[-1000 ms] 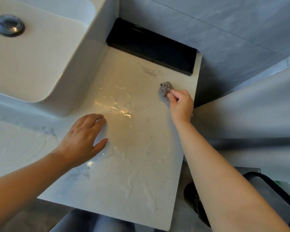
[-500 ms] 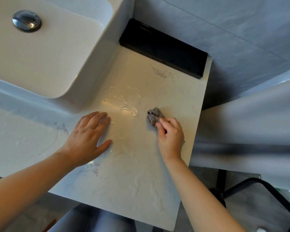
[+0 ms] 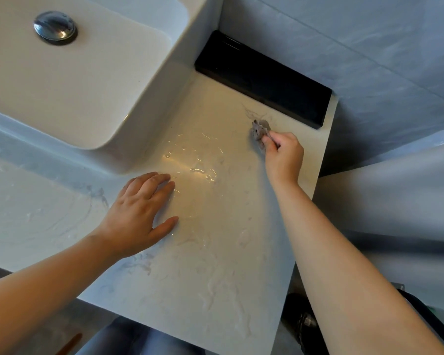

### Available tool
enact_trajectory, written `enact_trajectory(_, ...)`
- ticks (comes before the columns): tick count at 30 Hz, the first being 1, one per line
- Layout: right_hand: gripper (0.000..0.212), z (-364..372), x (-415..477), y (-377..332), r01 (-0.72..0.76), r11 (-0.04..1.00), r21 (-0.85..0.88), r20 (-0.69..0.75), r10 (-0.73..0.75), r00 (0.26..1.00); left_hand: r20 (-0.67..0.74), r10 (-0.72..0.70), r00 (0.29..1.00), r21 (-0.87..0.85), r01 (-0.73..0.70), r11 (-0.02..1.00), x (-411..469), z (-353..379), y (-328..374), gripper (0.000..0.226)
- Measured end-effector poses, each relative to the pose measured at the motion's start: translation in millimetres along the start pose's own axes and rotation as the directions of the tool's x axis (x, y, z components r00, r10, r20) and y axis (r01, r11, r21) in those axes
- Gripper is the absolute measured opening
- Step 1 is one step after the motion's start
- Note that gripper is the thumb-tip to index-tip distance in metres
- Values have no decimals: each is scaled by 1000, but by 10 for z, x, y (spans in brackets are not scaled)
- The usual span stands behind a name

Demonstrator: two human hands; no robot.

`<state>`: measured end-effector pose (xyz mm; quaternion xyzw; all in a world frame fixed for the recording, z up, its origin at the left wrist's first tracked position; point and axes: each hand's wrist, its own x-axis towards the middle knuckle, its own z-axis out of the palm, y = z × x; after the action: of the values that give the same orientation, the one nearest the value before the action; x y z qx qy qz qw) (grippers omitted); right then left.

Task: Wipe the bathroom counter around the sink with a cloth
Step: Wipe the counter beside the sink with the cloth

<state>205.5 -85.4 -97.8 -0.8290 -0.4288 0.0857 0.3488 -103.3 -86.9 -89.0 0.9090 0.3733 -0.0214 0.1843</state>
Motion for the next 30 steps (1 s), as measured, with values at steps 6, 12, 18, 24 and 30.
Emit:
enact_trajectory(6, 22, 227, -155, -62, 52, 999, 2, -40, -52, 998, -35, 0, 999, -29, -1, 1000, 6, 16, -19, 67)
enact_trajectory(12, 19, 306, -544, -222, 86, 996, 35, -4, -86, 996, -41, -4, 999, -90, 0, 996, -33, 39, -36, 69)
enact_trajectory(18, 18, 329, -965, -305, 143, 987, 74, 38, -146, 989, -105, -71, 992, -128, 57, 990, -184, -80, -129, 63)
enact_trajectory(24, 19, 218, -1156, -381, 224, 969, 100, 264, -243, 934, -61, -172, 983, -21, 171, 985, -324, -77, -229, 72)
enact_trajectory(30, 14, 33, -455, -519, 104, 984, 142, 92, -118, 989, -56, -184, 981, 32, 186, 982, -338, -45, -263, 74)
